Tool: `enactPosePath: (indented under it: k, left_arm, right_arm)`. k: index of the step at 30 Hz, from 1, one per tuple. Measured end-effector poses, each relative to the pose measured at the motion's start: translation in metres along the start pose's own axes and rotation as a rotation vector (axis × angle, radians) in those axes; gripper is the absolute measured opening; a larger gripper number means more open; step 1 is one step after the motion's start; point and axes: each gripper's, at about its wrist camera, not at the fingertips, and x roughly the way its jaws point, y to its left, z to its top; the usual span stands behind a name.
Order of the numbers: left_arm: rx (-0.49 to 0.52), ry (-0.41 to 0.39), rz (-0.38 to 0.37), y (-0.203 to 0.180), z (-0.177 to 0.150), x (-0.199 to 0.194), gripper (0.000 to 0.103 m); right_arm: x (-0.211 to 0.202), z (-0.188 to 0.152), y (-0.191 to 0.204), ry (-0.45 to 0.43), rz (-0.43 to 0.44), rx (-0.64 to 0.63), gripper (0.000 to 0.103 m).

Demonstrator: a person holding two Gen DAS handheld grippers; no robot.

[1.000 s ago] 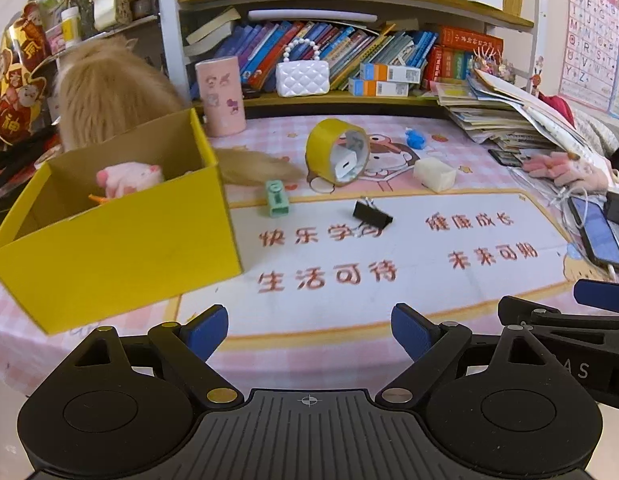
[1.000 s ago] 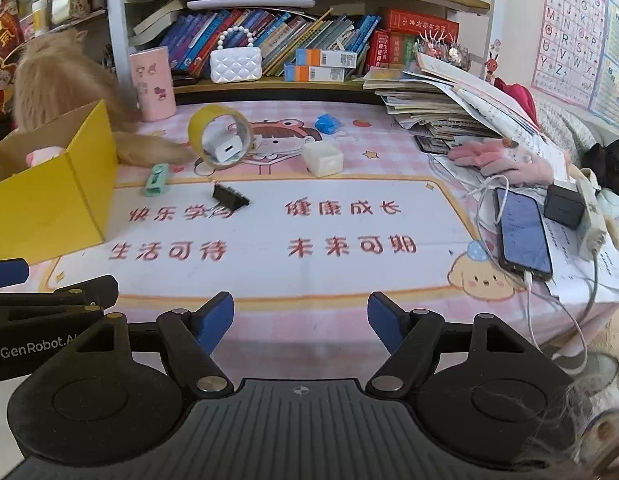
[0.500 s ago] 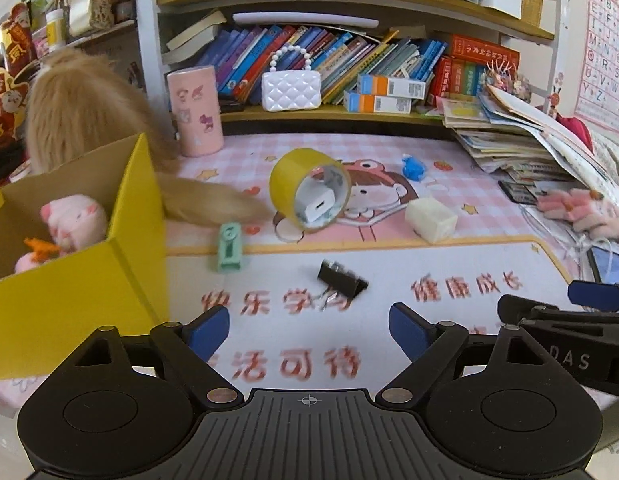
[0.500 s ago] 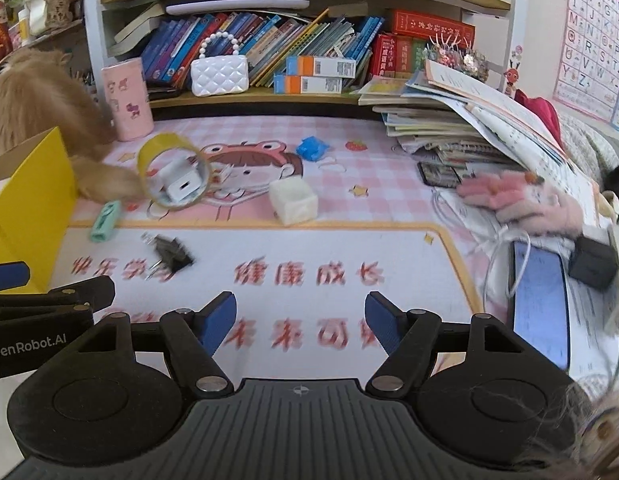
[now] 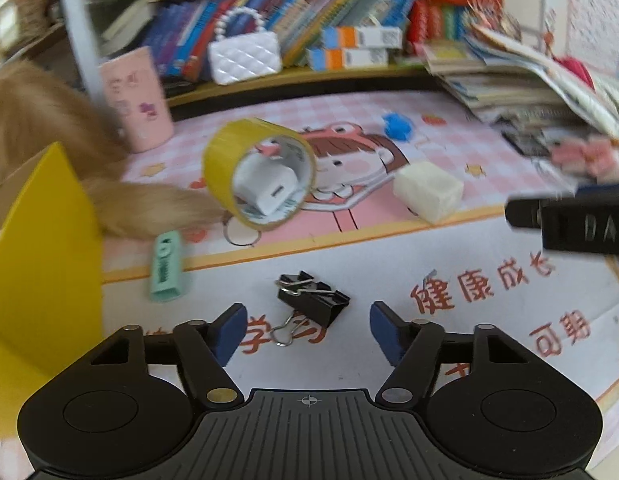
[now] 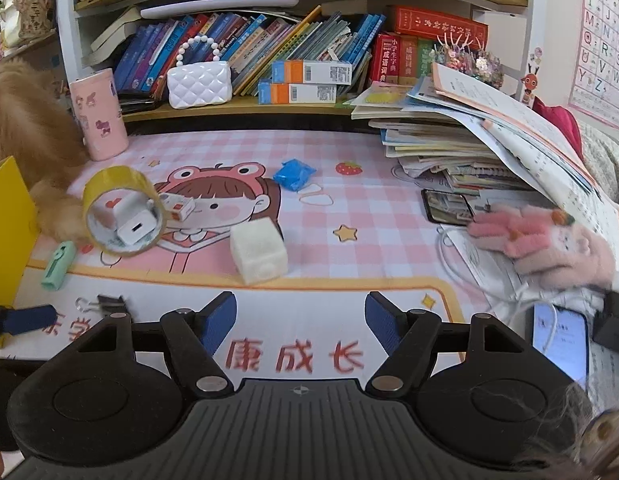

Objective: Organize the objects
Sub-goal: 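Grasp the white foam cube with the right tool while the left tool grasps the black binder clip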

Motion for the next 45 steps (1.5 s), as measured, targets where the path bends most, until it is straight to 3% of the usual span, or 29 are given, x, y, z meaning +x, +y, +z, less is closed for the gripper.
enactPosePath:
  k: [6,13,17,25,29,31,33,36,45]
  left_arm:
    - [0.026,0.026,-0.018,0.007,0.005,0.022,0.060]
    - [0.020,-0.013,-0.094,0.014,0.009,0.032,0.046]
    - [0.015,-0.016,-0.111,0.016,0.009,0.032,0.045]
    - [-0.105,-0.026,-0.115,0.025,0.005,0.007,0.045]
    - [-0.148,-0.029,-0.097,0.029,0.001,-0.005,0.045]
    - [-0.160,-0.030,-0.087,0.031,-0.001,-0.011,0.045]
    - [-0.167,-0.035,-0.081,0.033,-0.003,-0.016,0.045]
    - [-0.182,-0.051,-0.073,0.037,-0.004,-0.026,0.045]
    - [-0.260,-0.068,-0.057,0.056,-0.020,-0.056,0.045]
  right_arm:
    - [0.018,0.008,-0.006,0.022,0.006,0.001,0.070]
    - [0.041,0.017,-0.001,0.051,0.048,-0.047,0.070]
    - [0.057,0.024,0.006,0.052,0.084,-0.097,0.070]
    - [0.093,0.036,0.021,0.072,0.123,-0.186,0.069]
    - [0.106,0.038,0.026,0.093,0.138,-0.200,0.057]
    - [0.112,0.037,0.027,0.110,0.140,-0.198,0.056]
    - [0.115,0.037,0.026,0.123,0.147,-0.184,0.045]
    - [0.112,0.037,0.025,0.119,0.146,-0.183,0.038]
    - [0.056,0.023,0.029,0.100,0.177,-0.095,0.036]
